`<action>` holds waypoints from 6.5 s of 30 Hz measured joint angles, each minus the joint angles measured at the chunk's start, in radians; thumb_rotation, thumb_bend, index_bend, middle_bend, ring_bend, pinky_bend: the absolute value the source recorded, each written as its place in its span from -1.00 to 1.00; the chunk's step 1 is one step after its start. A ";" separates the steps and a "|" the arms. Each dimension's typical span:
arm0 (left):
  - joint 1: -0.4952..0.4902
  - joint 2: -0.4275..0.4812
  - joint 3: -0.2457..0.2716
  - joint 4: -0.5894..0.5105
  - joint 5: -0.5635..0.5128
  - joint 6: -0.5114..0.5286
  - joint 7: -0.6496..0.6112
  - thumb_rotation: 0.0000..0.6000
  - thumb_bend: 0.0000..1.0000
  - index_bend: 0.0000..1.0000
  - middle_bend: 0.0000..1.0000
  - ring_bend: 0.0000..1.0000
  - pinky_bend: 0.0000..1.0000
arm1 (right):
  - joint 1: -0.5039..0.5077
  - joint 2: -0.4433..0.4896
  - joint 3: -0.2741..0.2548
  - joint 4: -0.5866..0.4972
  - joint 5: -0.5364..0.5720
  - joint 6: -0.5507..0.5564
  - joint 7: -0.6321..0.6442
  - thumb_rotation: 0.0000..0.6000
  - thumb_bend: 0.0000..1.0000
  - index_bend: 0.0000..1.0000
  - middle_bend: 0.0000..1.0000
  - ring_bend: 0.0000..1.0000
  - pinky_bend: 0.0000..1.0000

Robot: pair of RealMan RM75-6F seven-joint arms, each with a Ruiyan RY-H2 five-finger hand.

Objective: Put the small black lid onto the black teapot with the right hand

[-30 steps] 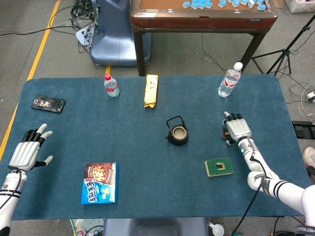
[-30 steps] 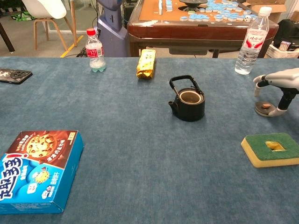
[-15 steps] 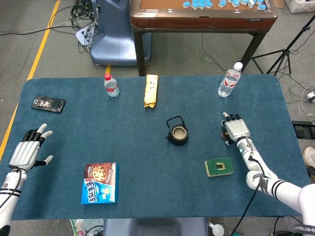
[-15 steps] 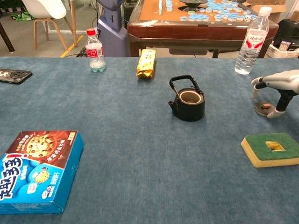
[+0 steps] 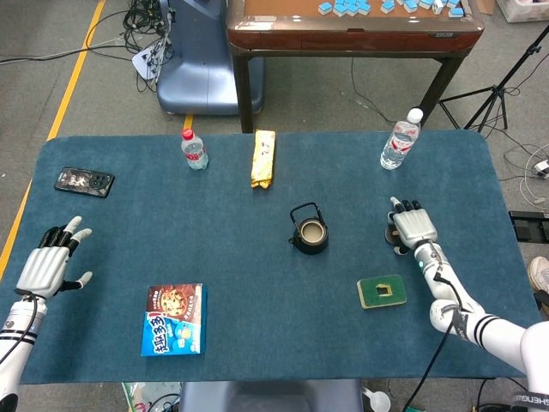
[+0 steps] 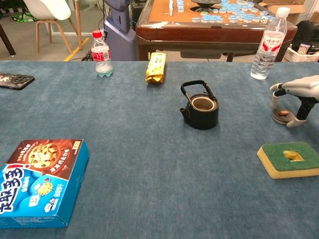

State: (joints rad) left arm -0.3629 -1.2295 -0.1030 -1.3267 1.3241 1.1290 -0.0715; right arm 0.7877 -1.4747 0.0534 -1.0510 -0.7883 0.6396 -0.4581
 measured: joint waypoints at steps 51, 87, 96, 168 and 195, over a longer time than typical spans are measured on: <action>0.008 0.040 -0.015 -0.002 -0.026 0.001 -0.021 1.00 -0.48 -0.69 -1.00 -1.00 -1.00 | 0.104 0.154 0.043 -0.346 0.101 0.126 -0.158 1.00 -0.56 -0.21 -1.00 -1.00 -1.00; 0.057 0.036 0.012 0.138 0.013 0.011 -0.204 1.00 -0.48 -0.69 -1.00 -1.00 -1.00 | 0.321 0.061 0.056 -0.459 0.300 0.234 -0.345 1.00 -0.56 -0.21 -1.00 -1.00 -1.00; 0.066 0.028 0.017 0.171 0.026 0.016 -0.241 1.00 -0.48 -0.69 -1.00 -1.00 -1.00 | 0.348 0.025 0.048 -0.441 0.320 0.237 -0.361 1.00 -0.56 -0.21 -1.00 -1.00 -1.00; 0.082 0.051 0.010 0.130 0.040 0.036 -0.219 1.00 -0.48 -0.69 -1.00 -1.00 -1.00 | 0.190 0.255 0.025 -0.707 0.128 0.441 -0.187 1.00 -0.57 -0.49 -1.00 -1.00 -1.00; 0.031 0.079 -0.003 -0.229 0.014 0.055 0.173 1.00 -0.48 -0.68 -1.00 -1.00 -1.00 | -0.397 0.505 -0.144 -0.732 -0.410 0.784 0.303 1.00 -0.57 -0.49 -1.00 -1.00 -1.00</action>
State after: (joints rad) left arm -0.3319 -1.1504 -0.1061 -1.5561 1.3379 1.1837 0.1019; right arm 0.3908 -0.9701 -0.0902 -1.7830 -1.1981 1.4236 -0.1551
